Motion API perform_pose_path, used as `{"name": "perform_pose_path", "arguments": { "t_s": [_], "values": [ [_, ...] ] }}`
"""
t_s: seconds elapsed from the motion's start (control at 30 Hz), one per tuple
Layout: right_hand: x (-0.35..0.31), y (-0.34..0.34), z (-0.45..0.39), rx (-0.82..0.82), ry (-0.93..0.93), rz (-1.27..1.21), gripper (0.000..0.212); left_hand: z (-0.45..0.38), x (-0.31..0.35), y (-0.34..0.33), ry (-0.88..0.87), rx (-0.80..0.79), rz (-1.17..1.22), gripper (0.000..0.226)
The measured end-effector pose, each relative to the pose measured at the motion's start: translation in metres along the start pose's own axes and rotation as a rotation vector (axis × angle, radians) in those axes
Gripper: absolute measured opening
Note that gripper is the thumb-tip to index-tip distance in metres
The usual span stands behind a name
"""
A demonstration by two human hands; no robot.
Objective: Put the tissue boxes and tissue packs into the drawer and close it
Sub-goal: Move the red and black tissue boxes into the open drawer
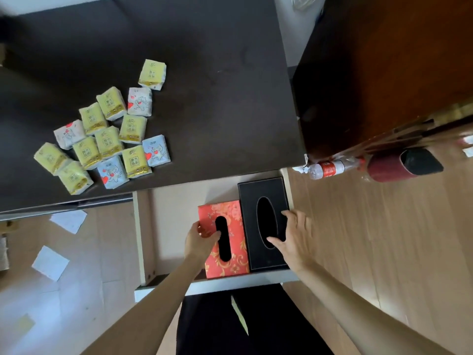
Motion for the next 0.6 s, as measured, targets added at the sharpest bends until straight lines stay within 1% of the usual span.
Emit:
{"name": "perform_pose_path", "arguments": {
  "t_s": [0.1, 0.23, 0.3, 0.33, 0.4, 0.5, 0.6],
  "values": [
    [0.003, 0.003, 0.000, -0.051, 0.029, -0.024, 0.072, 0.002, 0.003, 0.002, -0.006, -0.014, -0.033, 0.057],
    [-0.003, 0.014, -0.005, -0.052, 0.060, -0.155, 0.039, 0.006, 0.006, 0.003, -0.017, -0.013, -0.075, 0.051],
    [-0.015, 0.018, -0.011, -0.100, 0.087, -0.233, 0.023, 0.006, 0.005, 0.007, -0.022, -0.020, -0.073, 0.046],
    [-0.023, 0.018, -0.014, -0.137, 0.090, -0.273, 0.018, 0.005, 0.004, 0.009, -0.022, -0.032, -0.059, 0.044],
    [-0.043, 0.020, -0.022, -0.193, 0.086, -0.334, 0.015, 0.005, 0.002, 0.015, -0.019, -0.069, -0.021, 0.039],
    [-0.084, 0.024, -0.034, -0.212, 0.100, -0.426, 0.017, 0.003, 0.002, 0.033, -0.033, -0.126, 0.026, 0.031],
    [-0.134, 0.030, -0.047, -0.209, 0.120, -0.543, 0.019, -0.004, 0.014, 0.066, -0.117, -0.136, 0.044, 0.024]
  ]
}}
Point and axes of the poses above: each hand's wrist, its own z-axis away from the middle knuckle, its own y-axis out of the back of the hand, x = y × z, the point moved 5 cm from there along -z, towards the middle knuckle, and after that the axes turned 5 degrees about -y, right-handed, at the moved point
